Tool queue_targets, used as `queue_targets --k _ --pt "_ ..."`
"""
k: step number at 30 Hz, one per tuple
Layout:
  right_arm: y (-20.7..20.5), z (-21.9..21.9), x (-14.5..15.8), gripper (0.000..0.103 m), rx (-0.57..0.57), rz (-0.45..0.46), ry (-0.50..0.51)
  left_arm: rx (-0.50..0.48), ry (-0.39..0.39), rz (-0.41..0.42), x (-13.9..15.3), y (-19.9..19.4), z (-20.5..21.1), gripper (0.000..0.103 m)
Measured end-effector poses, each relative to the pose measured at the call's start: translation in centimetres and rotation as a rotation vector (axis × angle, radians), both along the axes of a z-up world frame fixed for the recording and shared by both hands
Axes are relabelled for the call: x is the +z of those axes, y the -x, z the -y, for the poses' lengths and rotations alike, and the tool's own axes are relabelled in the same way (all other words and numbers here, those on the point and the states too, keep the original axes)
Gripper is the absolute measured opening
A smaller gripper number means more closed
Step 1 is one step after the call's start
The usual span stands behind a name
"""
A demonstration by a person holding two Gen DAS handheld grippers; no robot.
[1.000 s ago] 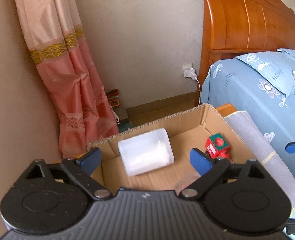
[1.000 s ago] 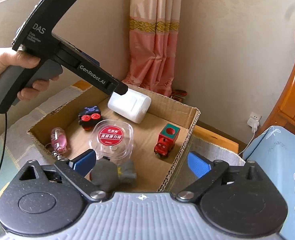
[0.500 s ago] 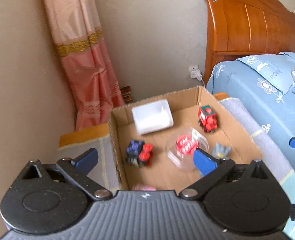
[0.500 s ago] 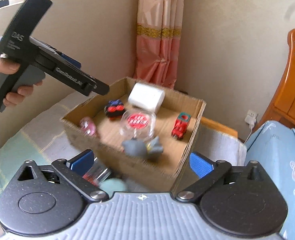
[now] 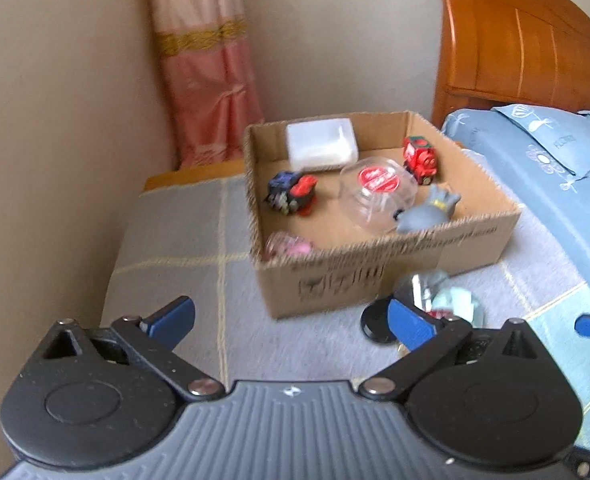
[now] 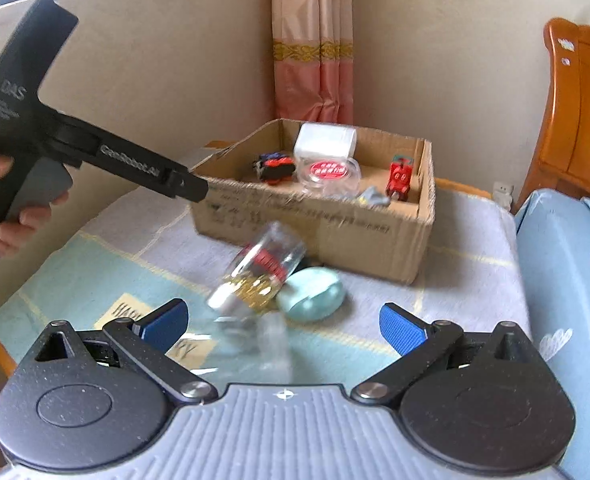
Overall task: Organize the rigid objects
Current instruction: 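Move both tools back toward the capsule bottle and clear jar, then lower the left gripper around the gold-capsule bottle and close it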
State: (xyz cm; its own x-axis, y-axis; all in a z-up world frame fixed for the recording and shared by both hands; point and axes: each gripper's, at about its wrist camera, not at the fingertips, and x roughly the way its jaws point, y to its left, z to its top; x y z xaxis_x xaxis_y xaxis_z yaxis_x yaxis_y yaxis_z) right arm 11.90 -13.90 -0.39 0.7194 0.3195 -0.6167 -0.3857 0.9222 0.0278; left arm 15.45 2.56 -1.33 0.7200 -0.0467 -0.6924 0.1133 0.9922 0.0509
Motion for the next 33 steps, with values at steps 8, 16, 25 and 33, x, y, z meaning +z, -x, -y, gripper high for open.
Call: queue_targets --k 8,16,25,33 --pt "2.0 -3.1 -1.6 0.103 0.037 0.016 0.021 0.081 -0.001 0.043 -1.3 2.9 -0.7 0.102" --pt "0.6 -4.5 -3.7 0.103 0.015 -0.005 0.085 0.002 0.041 0.010 -1.8 3.1 -0.1 0.102" --pt "-1.0 -2.6 -5.3 0.103 -0.042 -0.056 0.078 -0.112 0.047 -0.034 -3.2 2.0 3.4 0.102" --pt "-1.7 0.4 -6.6 0.103 -0.097 -0.103 0.043 -0.145 0.046 -0.067 -4.8 0.4 5.5 0.102"
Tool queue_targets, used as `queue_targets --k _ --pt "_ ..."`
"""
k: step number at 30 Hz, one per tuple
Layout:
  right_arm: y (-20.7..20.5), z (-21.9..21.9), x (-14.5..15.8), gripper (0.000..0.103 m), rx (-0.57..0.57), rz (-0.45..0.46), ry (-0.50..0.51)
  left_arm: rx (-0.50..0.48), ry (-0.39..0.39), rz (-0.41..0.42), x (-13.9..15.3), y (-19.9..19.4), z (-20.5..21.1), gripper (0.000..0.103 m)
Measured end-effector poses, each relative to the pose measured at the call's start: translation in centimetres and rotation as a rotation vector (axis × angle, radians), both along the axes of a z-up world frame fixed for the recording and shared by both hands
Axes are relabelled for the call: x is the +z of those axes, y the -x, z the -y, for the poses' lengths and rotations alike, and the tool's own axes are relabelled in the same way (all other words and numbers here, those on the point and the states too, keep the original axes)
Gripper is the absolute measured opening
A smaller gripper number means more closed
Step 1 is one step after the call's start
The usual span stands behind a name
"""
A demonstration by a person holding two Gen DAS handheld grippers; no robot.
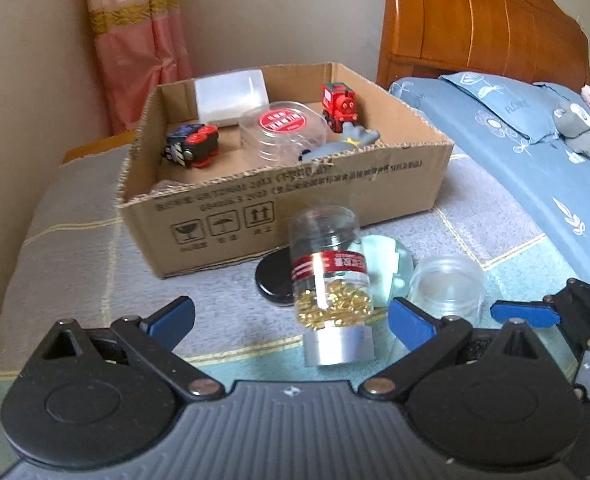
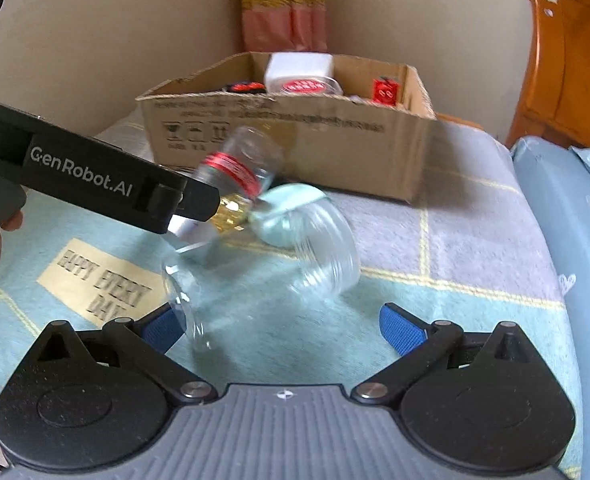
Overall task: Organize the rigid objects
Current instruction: 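Lower the left gripper around the gold-capsule bottle and close it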
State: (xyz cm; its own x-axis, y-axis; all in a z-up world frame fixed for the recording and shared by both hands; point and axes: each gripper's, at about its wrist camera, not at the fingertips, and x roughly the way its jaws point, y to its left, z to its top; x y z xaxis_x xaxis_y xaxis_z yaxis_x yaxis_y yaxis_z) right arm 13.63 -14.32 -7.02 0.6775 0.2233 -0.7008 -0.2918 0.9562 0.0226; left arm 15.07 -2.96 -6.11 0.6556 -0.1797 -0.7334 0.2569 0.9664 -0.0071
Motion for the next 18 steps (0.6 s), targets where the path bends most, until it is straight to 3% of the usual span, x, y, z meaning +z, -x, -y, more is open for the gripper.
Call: queue_targets --k 4,7,14,18 --pt "0.0 0.5 -0.4 0.103 0.013 0.001 -0.005 0.019 -0.014 -0.029 -1.2 -0.7 0.2 0.102" --pt "0.4 -0.1 -0.6 0.103 0.054 0.018 0.053 0.030 -0.002 -0.047 -1.6 -0.5 -0.6 0.102" --pt "0.9 0.1 -0.8 0.103 0.069 0.047 0.032 0.082 0.003 -0.060 -2.0 0.1 -3.2 0.102" --pt "1.0 0.1 -0.8 0.103 0.068 0.052 0.029 0.136 -0.040 -0.072 -2.6 -0.3 -4.6 0.102"
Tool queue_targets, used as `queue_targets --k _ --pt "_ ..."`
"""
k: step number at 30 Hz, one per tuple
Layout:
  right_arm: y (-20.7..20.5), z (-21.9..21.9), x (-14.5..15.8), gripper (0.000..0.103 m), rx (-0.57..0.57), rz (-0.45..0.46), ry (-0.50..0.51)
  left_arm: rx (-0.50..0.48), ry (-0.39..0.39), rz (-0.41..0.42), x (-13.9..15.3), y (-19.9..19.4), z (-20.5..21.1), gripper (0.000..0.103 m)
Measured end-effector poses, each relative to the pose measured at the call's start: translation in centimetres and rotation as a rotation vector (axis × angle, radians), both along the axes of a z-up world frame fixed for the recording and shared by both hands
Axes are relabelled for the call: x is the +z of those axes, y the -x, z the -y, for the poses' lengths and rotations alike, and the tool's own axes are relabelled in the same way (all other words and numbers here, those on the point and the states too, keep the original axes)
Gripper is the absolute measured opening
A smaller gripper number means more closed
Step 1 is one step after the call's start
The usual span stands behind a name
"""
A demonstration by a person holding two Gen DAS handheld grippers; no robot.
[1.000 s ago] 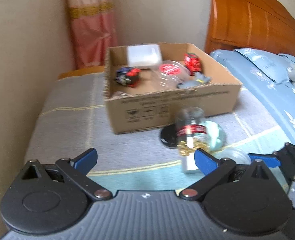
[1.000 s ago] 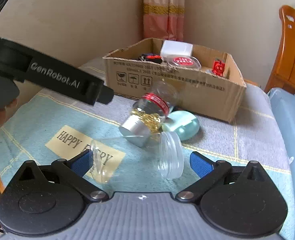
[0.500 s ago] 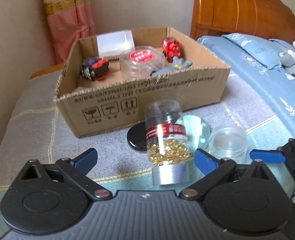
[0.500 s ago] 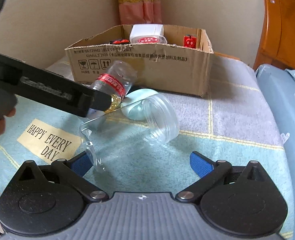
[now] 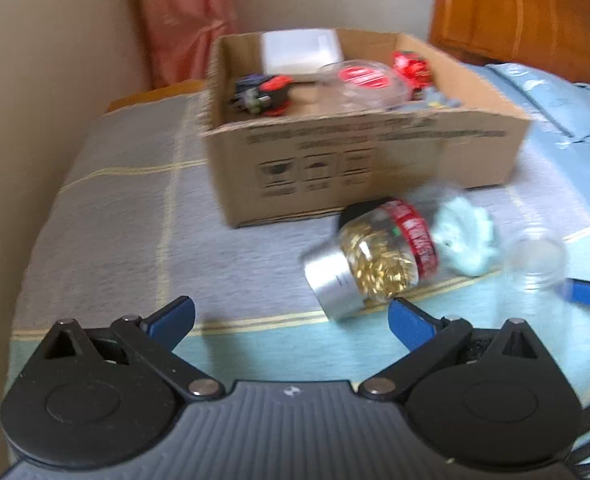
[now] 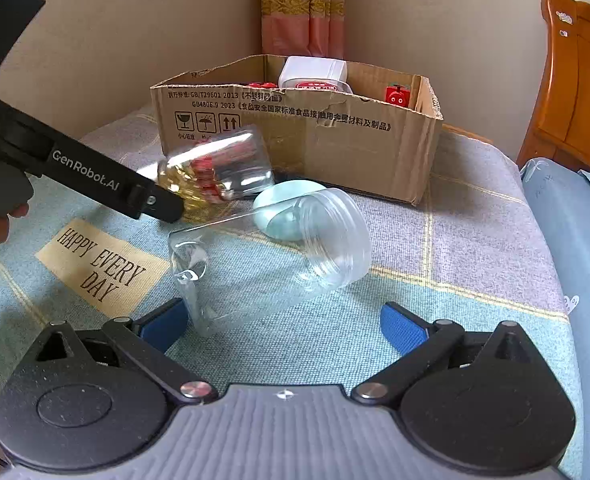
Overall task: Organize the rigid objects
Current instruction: 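Lower the left gripper around the gold-capsule bottle and close it, then close the right gripper on the clear empty jar while the left gripper holds the capsule bottle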
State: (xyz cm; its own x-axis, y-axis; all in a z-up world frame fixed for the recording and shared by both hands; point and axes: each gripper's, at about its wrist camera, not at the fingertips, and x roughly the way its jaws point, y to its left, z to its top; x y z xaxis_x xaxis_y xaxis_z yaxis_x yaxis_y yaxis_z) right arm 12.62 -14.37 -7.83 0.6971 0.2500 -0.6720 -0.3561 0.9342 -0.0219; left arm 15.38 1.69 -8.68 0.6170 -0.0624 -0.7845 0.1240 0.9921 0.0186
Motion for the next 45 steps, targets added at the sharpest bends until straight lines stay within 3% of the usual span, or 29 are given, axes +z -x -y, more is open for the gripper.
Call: queue_targets --k 5,12,17,24,35,39,45 --pt "-0.2 -0.1 0.0 0.103 -0.002 -0.006 0.003 0.037 -0.026 -0.014 -0.4 -0.5 -1.1 0.102" --pt "0.0 -0.2 -0.1 0.103 0.000 -0.001 0.001 -0.085 -0.022 -0.020 -0.3 1.4 -0.1 0.102" --pt "0.1 -0.1 -0.1 0.103 0.003 0.003 0.000 -0.151 0.035 -0.050 -0.4 2.4 0.9 0.102" --pt "0.1 0.0 0.0 0.103 0.018 -0.007 0.005 -0.168 0.069 -0.013 0.0 1.6 2.3 0.102" --pt "0.4 0.3 0.0 0.103 0.037 0.004 0.002 -0.109 0.133 0.029 -0.2 -0.5 2.6 0.102" --pt "0.3 0.3 0.0 0.103 0.043 0.003 0.003 -0.102 0.124 0.048 -0.1 -1.0 2.5 0.102" --pt "-0.3 0.5 0.4 0.103 0.084 -0.027 0.024 -0.168 0.075 0.072 0.1 -0.9 2.5 0.102"
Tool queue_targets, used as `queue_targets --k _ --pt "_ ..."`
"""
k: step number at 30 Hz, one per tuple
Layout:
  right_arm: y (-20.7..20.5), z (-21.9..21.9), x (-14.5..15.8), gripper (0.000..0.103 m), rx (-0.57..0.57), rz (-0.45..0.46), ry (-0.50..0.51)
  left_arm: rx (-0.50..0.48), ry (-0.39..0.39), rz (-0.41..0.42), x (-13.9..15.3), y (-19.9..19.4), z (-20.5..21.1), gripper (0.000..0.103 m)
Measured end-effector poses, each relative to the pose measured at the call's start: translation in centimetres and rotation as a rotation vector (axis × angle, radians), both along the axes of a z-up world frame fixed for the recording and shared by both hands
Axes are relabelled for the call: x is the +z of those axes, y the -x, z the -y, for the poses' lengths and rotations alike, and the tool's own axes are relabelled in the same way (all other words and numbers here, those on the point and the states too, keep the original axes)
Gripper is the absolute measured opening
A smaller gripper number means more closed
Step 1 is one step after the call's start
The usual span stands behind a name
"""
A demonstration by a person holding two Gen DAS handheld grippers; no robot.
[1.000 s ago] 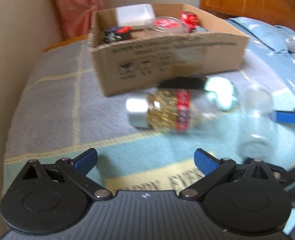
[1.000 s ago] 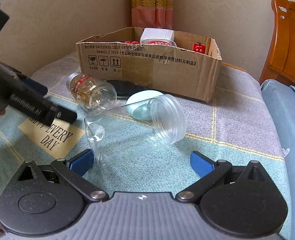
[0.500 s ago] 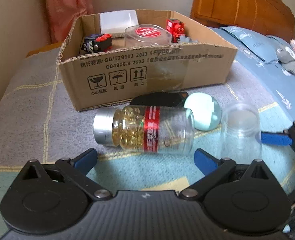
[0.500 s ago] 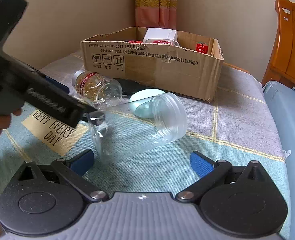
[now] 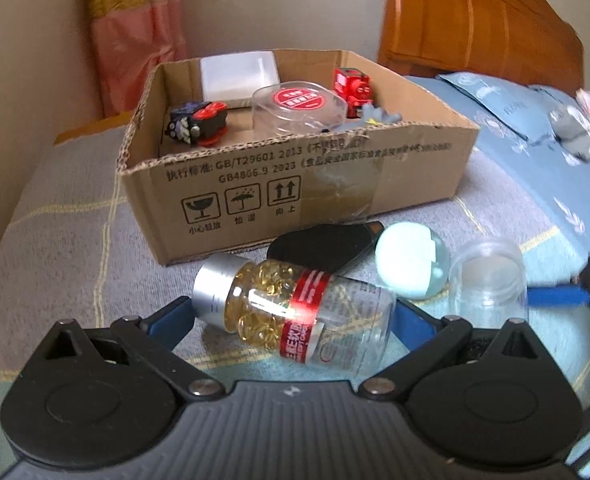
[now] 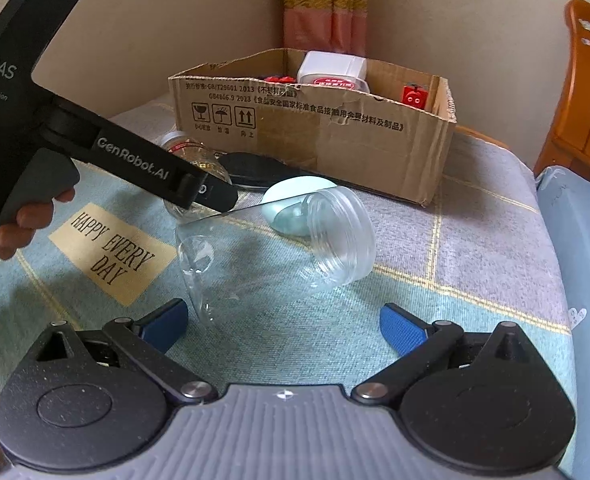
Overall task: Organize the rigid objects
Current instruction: 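Close the right gripper on the clear empty jar while the left gripper holds the capsule bottle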
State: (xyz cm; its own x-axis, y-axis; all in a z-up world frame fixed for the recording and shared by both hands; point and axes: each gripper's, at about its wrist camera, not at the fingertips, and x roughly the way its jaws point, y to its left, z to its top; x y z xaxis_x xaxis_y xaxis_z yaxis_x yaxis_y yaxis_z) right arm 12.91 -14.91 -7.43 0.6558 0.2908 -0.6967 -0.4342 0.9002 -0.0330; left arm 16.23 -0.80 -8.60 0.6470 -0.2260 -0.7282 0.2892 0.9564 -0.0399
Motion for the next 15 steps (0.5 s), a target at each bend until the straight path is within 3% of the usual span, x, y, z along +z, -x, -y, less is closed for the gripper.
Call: queue_targets --k 15 --pt "-2.6 -1.6 1.6 0.103 0.189 0.046 0.116 -0.093 -0.074 0.005 -0.4 -0.9 0.3 0.102"
